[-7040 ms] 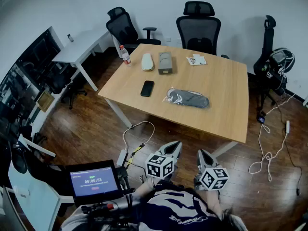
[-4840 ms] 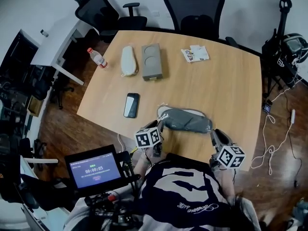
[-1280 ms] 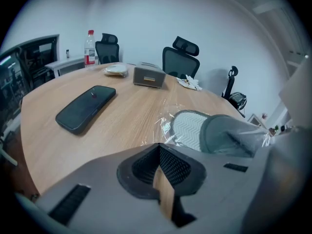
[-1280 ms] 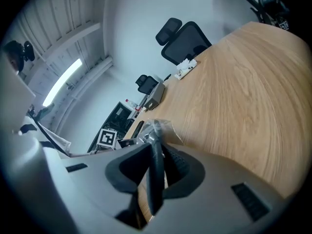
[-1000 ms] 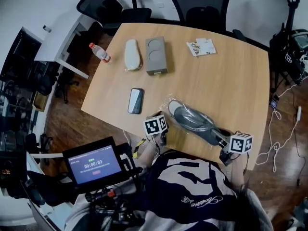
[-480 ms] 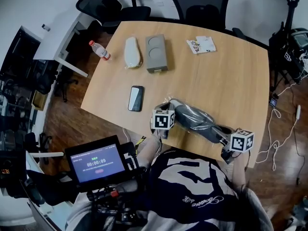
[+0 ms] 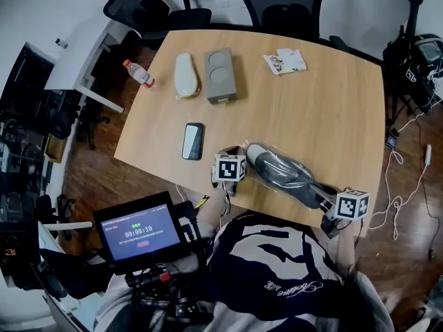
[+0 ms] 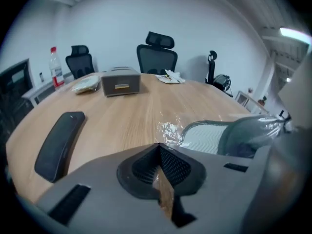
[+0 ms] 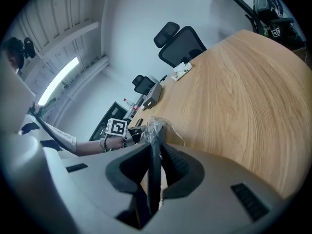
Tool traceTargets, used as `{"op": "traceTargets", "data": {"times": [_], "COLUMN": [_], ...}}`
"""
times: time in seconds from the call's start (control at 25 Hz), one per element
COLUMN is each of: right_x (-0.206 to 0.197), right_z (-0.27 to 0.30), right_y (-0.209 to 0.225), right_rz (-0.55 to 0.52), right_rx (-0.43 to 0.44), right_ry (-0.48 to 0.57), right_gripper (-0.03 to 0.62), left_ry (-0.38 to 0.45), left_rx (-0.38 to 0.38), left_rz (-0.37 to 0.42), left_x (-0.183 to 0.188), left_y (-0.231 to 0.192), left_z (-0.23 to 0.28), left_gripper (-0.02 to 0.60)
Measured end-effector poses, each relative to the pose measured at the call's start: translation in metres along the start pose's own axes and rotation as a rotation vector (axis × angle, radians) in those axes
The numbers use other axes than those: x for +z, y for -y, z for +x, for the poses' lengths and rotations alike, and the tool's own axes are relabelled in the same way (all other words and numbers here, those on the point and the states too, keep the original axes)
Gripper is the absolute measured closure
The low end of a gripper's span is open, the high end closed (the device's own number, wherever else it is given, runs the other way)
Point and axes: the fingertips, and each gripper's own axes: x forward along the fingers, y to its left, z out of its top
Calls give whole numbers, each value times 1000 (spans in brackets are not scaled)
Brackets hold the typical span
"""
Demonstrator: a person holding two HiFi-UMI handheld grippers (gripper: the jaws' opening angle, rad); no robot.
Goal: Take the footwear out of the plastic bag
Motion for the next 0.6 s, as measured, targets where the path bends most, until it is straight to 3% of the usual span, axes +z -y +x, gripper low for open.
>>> {"op": "traceTargets", "data": {"times": [0.08,0.28,0.6], "right_x": [-1,-2,-17], "right_z": [0,-1,-14], "right_y": [-3,-12,-15], "right_rz": [6,9,60], "right_rx": [-3,-11,-29], "right_ry": [-2,2,42], "right_gripper": [530,530,531], "left_ry": [17,33,39], "left_rx": [36,88,116], "left_rz": [49,77,55], "left_x": [0,-1,0], "left_y": [1,1,-2], "left_z": [2,0,2], "left_gripper": [578,577,578]}}
